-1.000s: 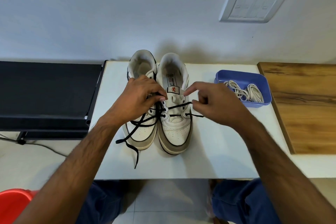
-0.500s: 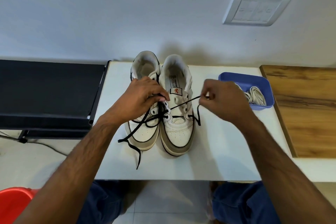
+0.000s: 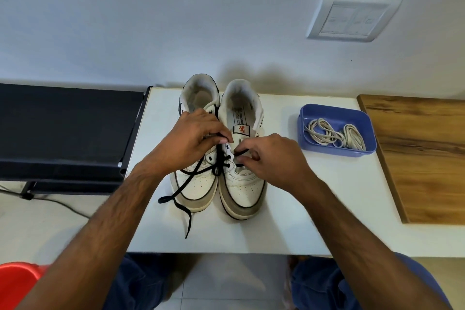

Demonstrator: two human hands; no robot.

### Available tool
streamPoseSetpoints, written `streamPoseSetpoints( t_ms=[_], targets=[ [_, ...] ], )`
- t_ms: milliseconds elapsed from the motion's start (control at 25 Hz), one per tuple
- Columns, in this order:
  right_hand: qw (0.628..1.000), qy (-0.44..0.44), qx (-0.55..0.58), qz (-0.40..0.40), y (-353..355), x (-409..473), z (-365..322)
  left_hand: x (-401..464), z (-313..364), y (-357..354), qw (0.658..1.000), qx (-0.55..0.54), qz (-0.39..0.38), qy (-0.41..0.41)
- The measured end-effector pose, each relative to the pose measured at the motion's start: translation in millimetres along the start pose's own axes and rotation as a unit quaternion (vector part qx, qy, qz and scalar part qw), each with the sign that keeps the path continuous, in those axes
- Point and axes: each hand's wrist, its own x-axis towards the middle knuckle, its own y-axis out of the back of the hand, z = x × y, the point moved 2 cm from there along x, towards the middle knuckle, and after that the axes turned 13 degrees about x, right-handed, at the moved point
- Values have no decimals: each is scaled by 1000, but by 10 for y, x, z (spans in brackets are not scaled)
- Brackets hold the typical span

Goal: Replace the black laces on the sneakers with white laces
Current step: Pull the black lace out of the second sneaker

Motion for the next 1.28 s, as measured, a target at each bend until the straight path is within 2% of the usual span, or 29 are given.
streamPoseSetpoints(
  t_ms=[160, 280, 360, 440, 560, 680, 840, 960, 1160, 1280],
  targets=[
    [999, -20, 4, 41, 99, 38, 86, 1, 11, -4, 1000, 2, -2, -1],
    [981, -61, 22, 183, 399, -41, 322, -2, -11, -6, 1000, -4, -4, -1],
    [969, -76, 42, 230, 526, -105, 440, -1, -24, -15, 1000, -4, -4, -2],
    [977, -67, 40, 201, 530, -128, 442, 0, -14, -20, 1000, -2, -2, -3],
    [993, -3, 35, 111, 375, -92, 293, 1, 9, -3, 1000, 1, 1, 5],
    [999, 20, 21, 43, 137, -28, 83, -8, 29, 10, 1000, 13, 4, 5],
    [999, 30, -4, 26, -55, 42, -38, -5, 45, 11, 1000, 20, 7, 5],
    [1000, 3, 8, 23, 60, 34, 26, -8, 53, 21, 1000, 15, 7, 5],
    [977, -125, 101, 141, 644, -190, 551, 0, 31, 15, 1000, 20, 10, -7],
    [982, -158, 83, 62, 639, -260, 704, -13, 79, 22, 999, 39, 5, -1]
  ],
)
